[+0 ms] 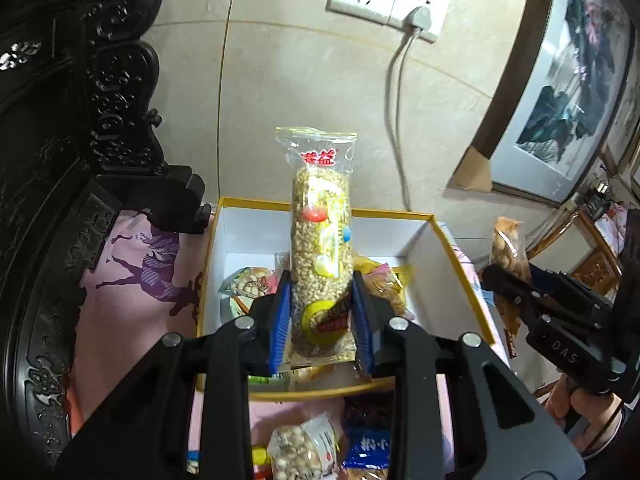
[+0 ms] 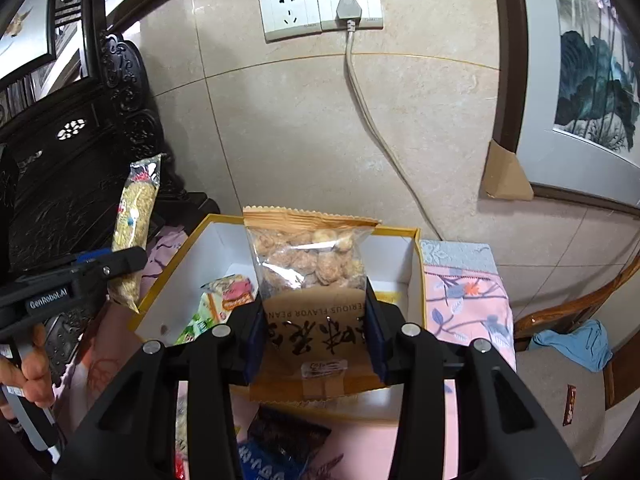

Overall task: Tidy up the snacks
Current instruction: 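Carry both snacks over the yellow box and release them inside, then move both open grippers back and approach the blue biscuit bag with the right gripper, then grasp the blue biscuit bag with the right gripper while the left gripper grasps the red wafer pack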

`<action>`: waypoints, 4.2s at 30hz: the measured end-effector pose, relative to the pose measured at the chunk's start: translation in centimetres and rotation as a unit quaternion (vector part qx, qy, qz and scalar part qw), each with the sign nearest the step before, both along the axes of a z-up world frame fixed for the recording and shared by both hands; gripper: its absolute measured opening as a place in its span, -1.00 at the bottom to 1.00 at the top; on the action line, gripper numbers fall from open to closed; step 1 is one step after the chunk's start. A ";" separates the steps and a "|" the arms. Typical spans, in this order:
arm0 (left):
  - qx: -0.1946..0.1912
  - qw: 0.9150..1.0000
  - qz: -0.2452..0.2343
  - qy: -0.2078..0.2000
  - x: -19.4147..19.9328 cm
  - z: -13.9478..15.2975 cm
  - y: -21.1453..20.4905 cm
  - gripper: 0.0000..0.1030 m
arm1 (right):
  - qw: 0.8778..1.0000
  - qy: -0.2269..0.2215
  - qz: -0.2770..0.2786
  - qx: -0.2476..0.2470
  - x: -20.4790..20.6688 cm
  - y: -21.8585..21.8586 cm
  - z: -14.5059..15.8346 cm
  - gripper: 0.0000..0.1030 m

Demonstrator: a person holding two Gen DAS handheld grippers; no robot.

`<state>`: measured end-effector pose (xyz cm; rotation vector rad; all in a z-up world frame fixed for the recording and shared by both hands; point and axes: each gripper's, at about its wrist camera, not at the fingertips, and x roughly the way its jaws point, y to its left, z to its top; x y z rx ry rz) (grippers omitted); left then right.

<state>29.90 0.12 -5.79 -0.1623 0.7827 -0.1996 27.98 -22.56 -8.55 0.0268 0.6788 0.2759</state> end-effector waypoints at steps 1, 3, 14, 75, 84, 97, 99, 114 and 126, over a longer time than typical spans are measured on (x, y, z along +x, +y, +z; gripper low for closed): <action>0.000 1.000 0.001 0.001 0.4 -0.2 0.0 -0.44 | 1.000 -0.001 0.001 -0.001 0.2 0.1 -0.2 -0.18; 0.002 1.000 0.005 0.003 1.1 -0.7 -0.1 -0.43 | 1.000 0.003 0.007 0.000 1.1 0.5 -0.5 -0.16; 0.004 0.998 0.054 -0.028 -1.7 1.1 1.1 0.78 | 1.000 -0.004 0.002 0.010 -1.6 0.1 0.4 0.27; 0.010 0.985 0.034 0.170 -17.6 -13.1 3.8 0.78 | 0.968 0.117 0.190 -0.119 -17.6 2.8 -13.7 -0.33; 0.060 0.979 0.011 0.193 -16.8 -17.8 0.6 0.56 | 0.975 0.154 0.132 -0.091 -19.6 0.9 -14.9 -0.29; 0.101 0.974 0.037 0.199 -15.5 -19.7 -0.1 0.24 | 0.979 0.147 0.122 -0.076 -18.8 0.7 -14.2 -0.29; 0.102 0.974 0.041 0.196 -15.6 -19.4 0.4 -0.01 | 0.979 0.146 0.122 -0.076 -18.9 0.7 -14.3 -0.29; 0.066 0.977 0.034 0.198 -17.7 -18.9 2.0 -0.20 | 0.979 0.131 0.134 -0.079 -19.0 1.3 -13.0 -0.29; 0.043 0.985 0.041 0.163 -20.0 -14.9 3.2 -0.20 | 0.981 0.085 0.153 -0.085 -19.2 2.6 -10.3 -0.34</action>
